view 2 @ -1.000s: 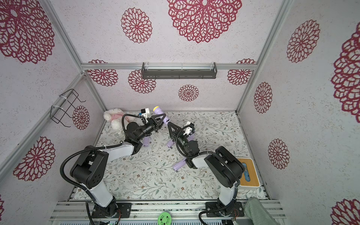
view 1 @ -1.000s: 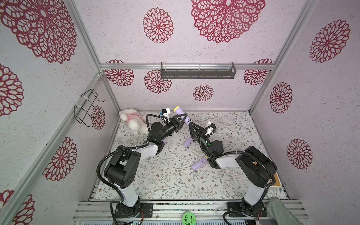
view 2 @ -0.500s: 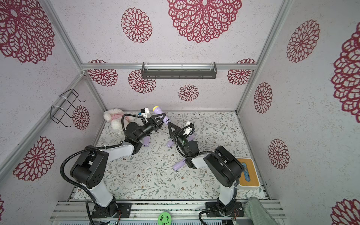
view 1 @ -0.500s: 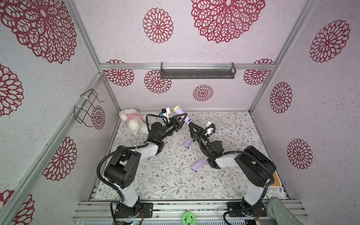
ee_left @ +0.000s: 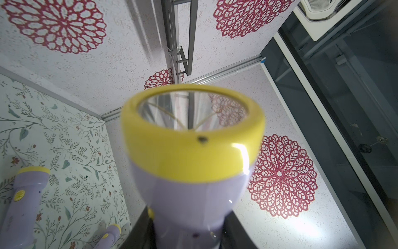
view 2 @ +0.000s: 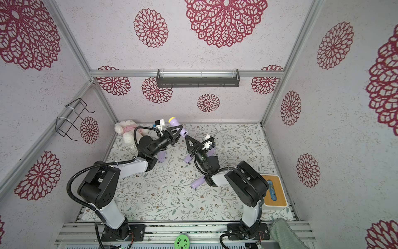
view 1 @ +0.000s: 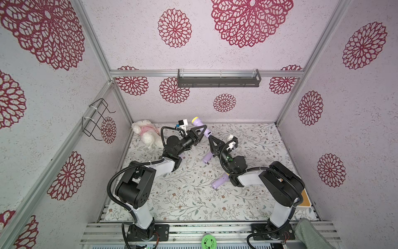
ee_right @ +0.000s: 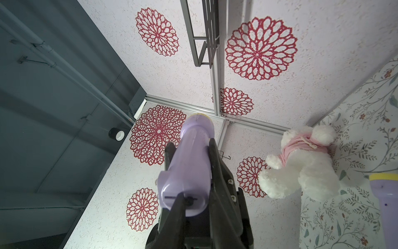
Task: Close the plug at the bottom of the flashlight
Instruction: Close the plug of the flashlight.
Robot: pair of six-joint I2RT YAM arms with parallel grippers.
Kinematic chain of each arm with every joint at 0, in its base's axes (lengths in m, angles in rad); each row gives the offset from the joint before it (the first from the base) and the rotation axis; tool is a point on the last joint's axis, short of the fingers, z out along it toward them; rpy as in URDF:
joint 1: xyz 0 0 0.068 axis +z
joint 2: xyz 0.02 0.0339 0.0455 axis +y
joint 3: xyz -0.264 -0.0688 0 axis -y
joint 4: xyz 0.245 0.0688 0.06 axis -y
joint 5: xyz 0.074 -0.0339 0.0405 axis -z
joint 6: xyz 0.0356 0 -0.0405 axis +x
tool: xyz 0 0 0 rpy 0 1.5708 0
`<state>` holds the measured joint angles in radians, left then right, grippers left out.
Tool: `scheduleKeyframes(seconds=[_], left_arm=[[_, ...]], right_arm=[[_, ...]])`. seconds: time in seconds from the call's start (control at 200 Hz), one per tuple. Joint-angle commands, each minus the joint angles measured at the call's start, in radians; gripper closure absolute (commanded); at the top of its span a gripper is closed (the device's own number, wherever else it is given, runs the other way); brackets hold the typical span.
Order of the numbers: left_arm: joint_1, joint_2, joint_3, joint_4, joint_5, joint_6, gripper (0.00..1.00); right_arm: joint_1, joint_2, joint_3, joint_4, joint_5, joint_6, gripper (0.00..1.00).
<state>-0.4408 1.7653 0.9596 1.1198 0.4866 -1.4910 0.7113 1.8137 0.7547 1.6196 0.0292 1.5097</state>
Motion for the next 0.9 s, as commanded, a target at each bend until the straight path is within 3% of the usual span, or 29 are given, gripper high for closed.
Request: scheduleKeyframes(seconds=[0.0,0.42,0.631,0.896], left_arm=[[-0.095,-0.056,-0.015,0.126,0.214,-0.039,1.0],[-0.092,-0.091,-0.039,0.203,0.198,-0.053,1.0],[-0.083,-0.098,-0.051,0.255,0.181,-0.074,1.0],[-0.066,-0.106,-0.059,0.27,0.176,-0.085,1.0]], right_arm=[[0.004,-0.006,0.041,-0.044,0.028,-0.01,0.79],[0.004,-0.054,0.012,-0.234,0.066,-0.03,0.78],[0.004,-0.002,-0.002,-0.15,0.071,0.006,0.78],[0.0,-0.049,-0.024,-0.223,0.083,-0.045,0.75]])
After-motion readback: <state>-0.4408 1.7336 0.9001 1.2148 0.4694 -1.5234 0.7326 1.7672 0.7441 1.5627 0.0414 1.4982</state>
